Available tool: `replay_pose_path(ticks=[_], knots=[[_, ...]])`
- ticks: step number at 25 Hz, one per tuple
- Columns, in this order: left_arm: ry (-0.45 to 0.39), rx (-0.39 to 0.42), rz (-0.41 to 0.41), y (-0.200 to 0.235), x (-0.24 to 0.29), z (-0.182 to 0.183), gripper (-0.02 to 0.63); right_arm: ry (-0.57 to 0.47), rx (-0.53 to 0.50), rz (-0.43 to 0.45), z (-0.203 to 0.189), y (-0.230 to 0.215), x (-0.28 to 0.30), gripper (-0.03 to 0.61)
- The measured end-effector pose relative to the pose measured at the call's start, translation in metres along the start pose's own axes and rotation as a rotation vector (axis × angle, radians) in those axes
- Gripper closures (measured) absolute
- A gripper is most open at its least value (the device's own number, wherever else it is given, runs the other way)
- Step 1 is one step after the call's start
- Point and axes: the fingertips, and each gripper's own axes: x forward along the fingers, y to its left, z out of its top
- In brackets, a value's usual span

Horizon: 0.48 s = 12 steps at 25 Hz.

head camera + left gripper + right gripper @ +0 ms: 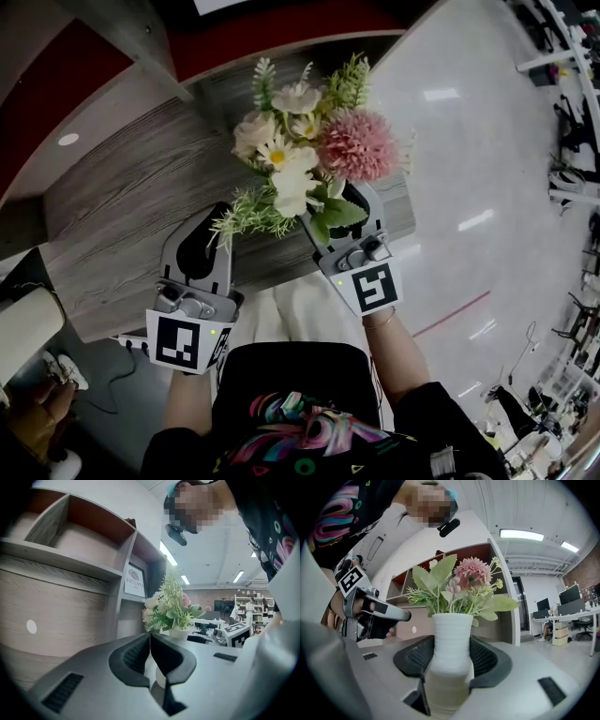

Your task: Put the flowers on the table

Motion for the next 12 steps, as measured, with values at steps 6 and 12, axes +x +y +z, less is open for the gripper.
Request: replay_pose_path(ticks=[6, 12], knots=[[0.004, 0.004, 0.001, 0.006, -0.004, 0.001, 0.586, -0.019, 0.007, -0.019, 0.001, 0.002, 0.004, 0.327], [0.004, 0.009, -0.003, 0.010, 0.004, -0.002, 0.586, -0.009, -0.024, -0.015, -0.010, 0.001, 0.010, 0.327]])
